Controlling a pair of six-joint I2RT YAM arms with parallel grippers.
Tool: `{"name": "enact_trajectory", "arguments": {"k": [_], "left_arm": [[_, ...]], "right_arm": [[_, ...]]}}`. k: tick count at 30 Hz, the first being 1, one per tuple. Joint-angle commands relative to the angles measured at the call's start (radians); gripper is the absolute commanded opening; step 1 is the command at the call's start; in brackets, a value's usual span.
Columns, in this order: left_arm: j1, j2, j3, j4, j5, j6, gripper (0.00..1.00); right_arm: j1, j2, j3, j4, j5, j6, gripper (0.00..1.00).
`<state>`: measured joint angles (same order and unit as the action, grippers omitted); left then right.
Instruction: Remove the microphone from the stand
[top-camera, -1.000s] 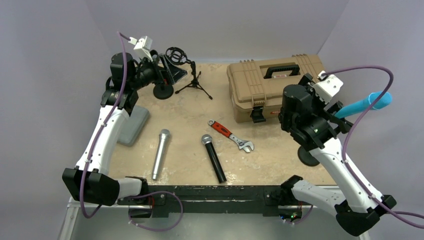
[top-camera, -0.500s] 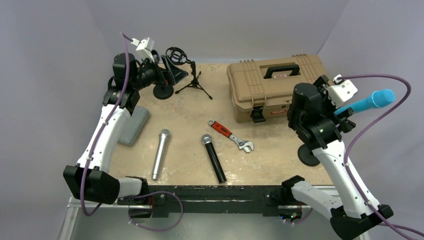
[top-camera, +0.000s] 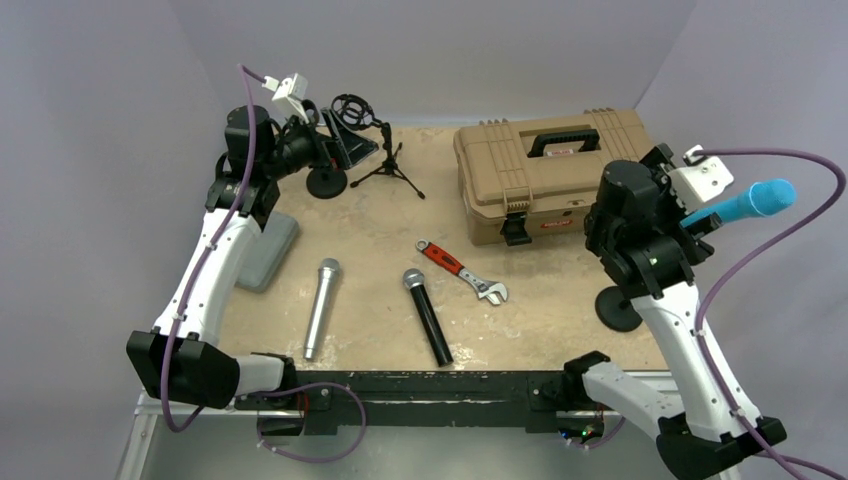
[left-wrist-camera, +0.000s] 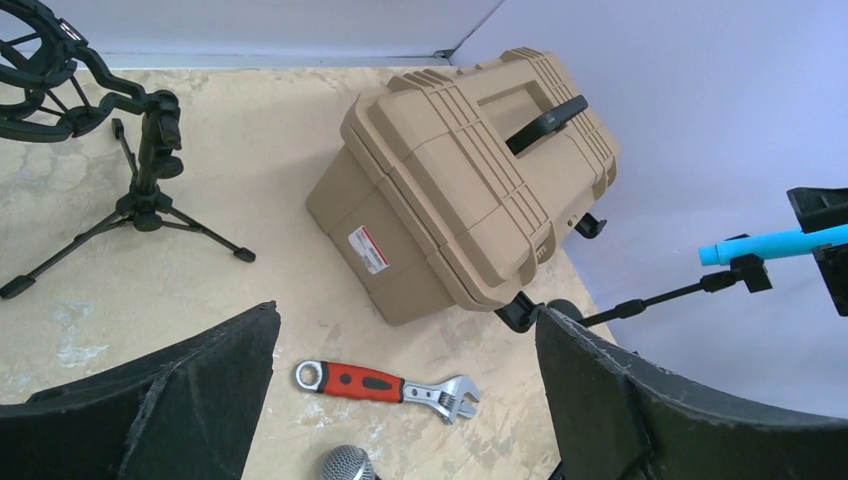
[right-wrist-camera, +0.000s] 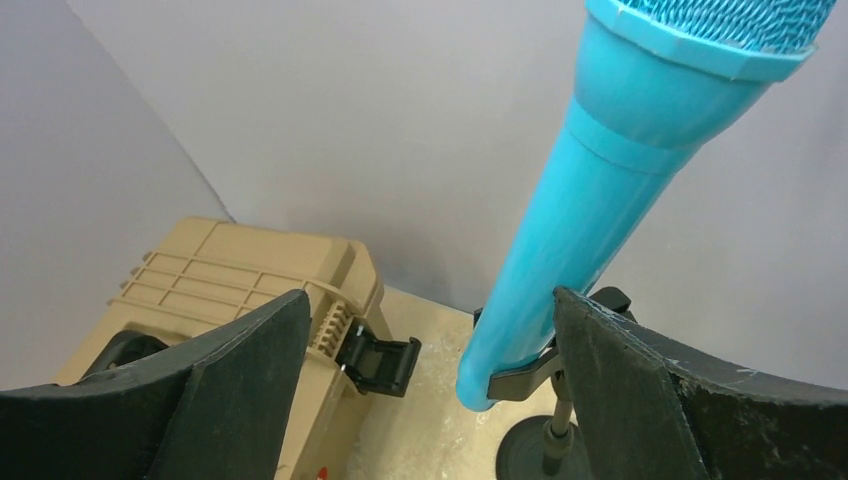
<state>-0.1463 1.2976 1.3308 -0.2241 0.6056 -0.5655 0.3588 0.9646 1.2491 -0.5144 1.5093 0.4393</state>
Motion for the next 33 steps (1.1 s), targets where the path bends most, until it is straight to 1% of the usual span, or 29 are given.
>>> {"name": "enact_trajectory", "arguments": {"k": [1,7,9,15,18,20,22,23,25,27,33], "left_arm": [[-0.004,-0.025,-0.001,0.054,0.028,-0.021,0.96],[-0.004,-0.013,-0.005,0.055,0.022,-0.02,0.96],[-0.005,-0.012,-0.005,0.055,0.022,-0.022,0.96],[-0.006,-0.012,-0.005,0.054,0.018,-0.017,0.96],[-0.006,-0.012,-0.005,0.058,0.027,-0.023,0.96],[-0.006,-0.016,-0.005,0.057,0.029,-0.025,0.96],[-0.006,-0.023,-0.005,0.058,0.029,-0.024,0.96],[-0.006,-0.026,-0.005,0.058,0.03,-0.024,0.96],[-0.006,-0.031,-0.005,0.058,0.032,-0.024,0.96],[-0.006,-0.033,-0.005,0.061,0.035,-0.028,0.96],[-0.006,-0.03,-0.015,0.082,0.05,-0.05,0.96]], "right_arm": [[-0.006,-0.066,0.035,0.014,-0.051,-0.05,0.89],[-0.006,-0.162,-0.037,0.127,-0.125,-0.201,0.88],[-0.006,-0.174,-0.054,0.152,-0.115,-0.229,0.89],[-0.007,-0.16,-0.057,0.187,-0.07,-0.247,0.9],[-0.015,-0.136,-0.085,0.286,-0.048,-0.312,0.88],[-0.052,-0.105,-0.086,0.317,-0.062,-0.315,0.87],[-0.127,-0.081,-0.083,0.346,-0.115,-0.317,0.87],[-0.144,-0.071,-0.085,0.365,-0.124,-0.324,0.87],[-0.154,-0.06,-0.087,0.412,-0.114,-0.355,0.87],[-0.168,-0.049,-0.078,0.419,-0.112,-0.357,0.87],[-0.229,-0.066,-0.095,0.413,-0.153,-0.297,0.85]]}}
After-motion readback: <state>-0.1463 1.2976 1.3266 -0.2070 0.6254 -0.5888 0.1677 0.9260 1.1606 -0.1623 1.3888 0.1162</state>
